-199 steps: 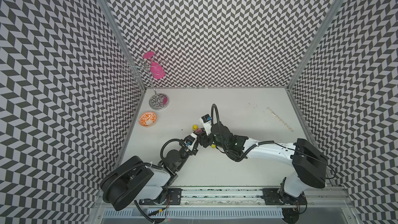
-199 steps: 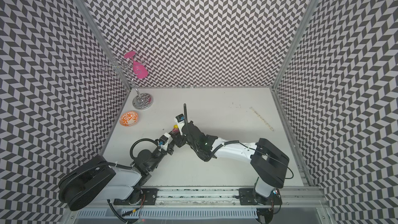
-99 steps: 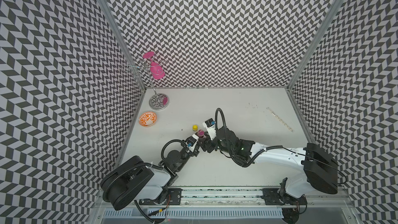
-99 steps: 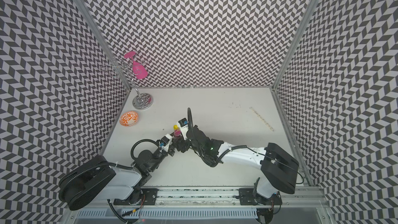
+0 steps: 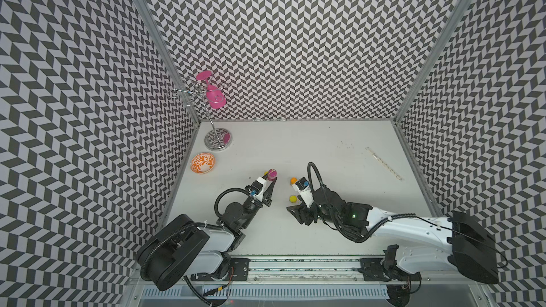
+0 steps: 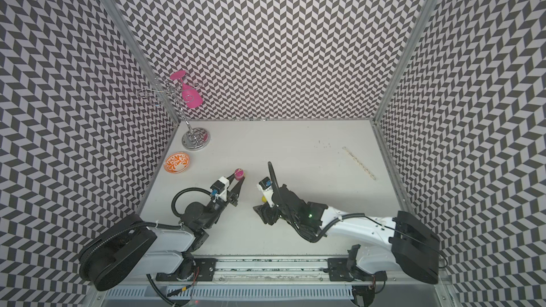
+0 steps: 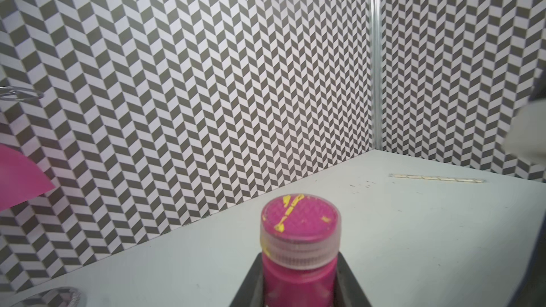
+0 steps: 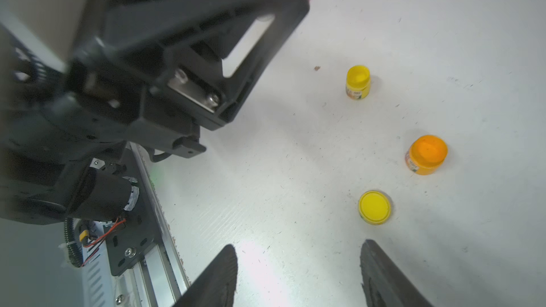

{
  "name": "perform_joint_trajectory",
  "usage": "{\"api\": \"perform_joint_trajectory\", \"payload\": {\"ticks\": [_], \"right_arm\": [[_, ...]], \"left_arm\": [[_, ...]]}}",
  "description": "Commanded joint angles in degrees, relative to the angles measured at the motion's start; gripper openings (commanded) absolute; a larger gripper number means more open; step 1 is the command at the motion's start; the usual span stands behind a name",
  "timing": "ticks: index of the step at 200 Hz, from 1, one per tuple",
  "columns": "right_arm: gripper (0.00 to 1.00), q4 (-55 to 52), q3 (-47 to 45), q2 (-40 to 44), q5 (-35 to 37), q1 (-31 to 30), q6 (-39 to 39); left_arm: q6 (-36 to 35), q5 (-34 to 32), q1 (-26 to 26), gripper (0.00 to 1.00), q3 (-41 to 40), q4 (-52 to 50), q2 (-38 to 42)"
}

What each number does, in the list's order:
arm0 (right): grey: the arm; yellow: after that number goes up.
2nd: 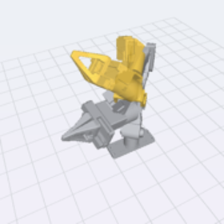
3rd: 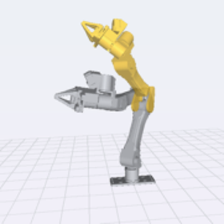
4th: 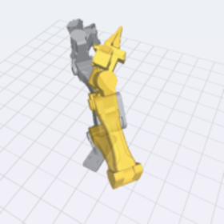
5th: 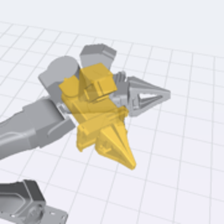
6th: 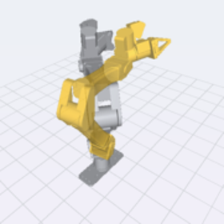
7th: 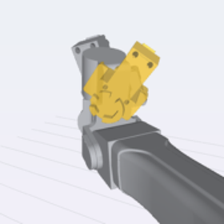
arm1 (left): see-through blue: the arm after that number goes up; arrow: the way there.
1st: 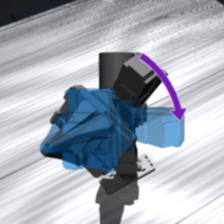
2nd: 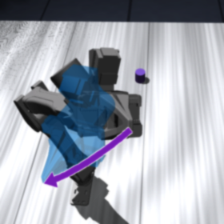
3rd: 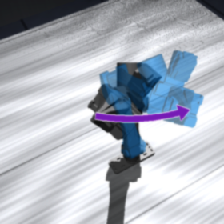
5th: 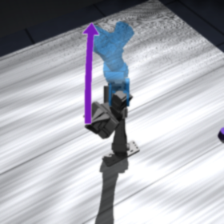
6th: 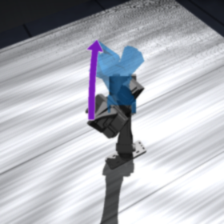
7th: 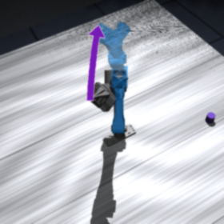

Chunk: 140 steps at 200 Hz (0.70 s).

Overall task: Close the paint jar lid
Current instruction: Screw the lid onto the paint jar.

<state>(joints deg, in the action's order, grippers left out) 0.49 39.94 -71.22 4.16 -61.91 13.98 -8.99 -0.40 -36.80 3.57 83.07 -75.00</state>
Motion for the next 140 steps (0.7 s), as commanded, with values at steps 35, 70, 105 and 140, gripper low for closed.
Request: {"api": "perform_joint_trajectory", "payload": {"ticks": [35,70,105,140], "right_arm": [[0.64,5.72,-1.23,14.70,-2.44,7.15,-15.61],[0.64,8.69,-2.96,17.69,-10.60,8.60,-26.30],[0.51,11.71,-4.41,16.49,-15.95,8.97,-30.57],[0.55,11.05,-3.92,15.50,-21.31,9.16,-31.91]], "left_arm": [[1.56,29.13,1.11,0.29,4.42,3.35,-3.81],[2.99,38.33,1.11,0.28,6.56,3.92,-7.27],[5.16,44.22,1.07,0.28,7.76,5.90,-9.65],[5.96,46.28,1.06,0.29,8.15,6.91,-10.89]]}}
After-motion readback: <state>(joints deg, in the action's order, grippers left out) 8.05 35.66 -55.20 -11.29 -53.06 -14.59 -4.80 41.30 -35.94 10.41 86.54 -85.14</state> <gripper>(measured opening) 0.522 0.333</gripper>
